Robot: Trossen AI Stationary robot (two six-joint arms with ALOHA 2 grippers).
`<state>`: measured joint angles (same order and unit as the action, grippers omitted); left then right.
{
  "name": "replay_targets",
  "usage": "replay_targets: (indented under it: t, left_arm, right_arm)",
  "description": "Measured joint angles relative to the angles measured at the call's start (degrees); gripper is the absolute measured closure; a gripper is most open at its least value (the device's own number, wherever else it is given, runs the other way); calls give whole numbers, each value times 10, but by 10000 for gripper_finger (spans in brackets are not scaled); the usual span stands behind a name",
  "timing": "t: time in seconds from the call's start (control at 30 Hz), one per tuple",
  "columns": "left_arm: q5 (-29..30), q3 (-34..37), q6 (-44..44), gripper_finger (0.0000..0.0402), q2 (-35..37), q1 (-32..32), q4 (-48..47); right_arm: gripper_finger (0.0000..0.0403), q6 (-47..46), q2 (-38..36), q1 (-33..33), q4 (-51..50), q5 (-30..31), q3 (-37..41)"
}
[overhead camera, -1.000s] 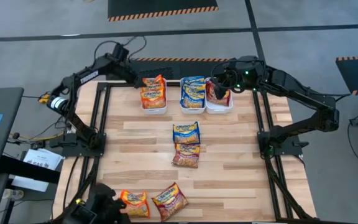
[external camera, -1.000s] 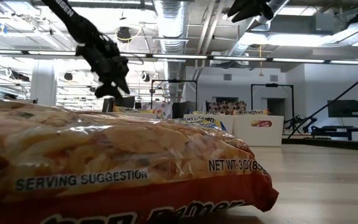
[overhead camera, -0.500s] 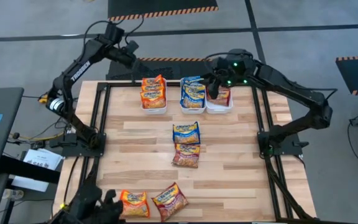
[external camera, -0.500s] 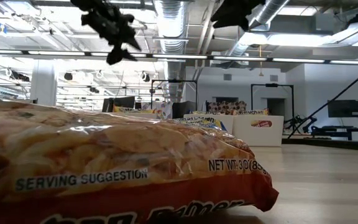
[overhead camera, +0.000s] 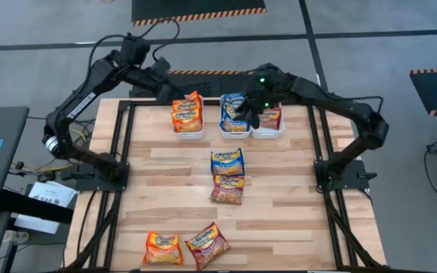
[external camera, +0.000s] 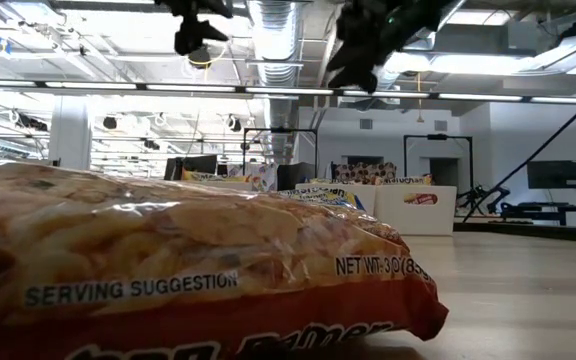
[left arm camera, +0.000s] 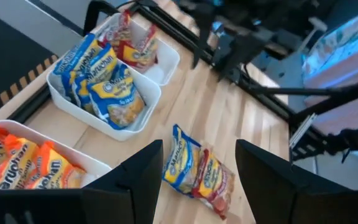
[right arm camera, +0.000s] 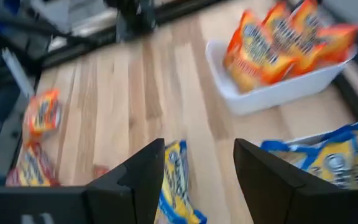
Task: Sort Maruchan noodles
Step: Put the right orange noodle soup pack into the left white bin, then put the blue noodle soup pack into the middle white bin
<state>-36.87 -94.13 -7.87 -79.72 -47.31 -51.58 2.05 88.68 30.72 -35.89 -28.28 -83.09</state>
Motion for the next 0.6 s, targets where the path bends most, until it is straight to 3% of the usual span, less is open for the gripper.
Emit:
replay_targets:
  t: [0.3, 0.6]
  left_arm:
    - [129, 0, -22, 214, 27, 91, -54]
    - [154, 0, -46, 214, 28, 161, -59]
  right_arm:
    - [188, 65, 82, -36, -57, -33, 0]
    - [189, 137, 160, -61, -82, -65, 0]
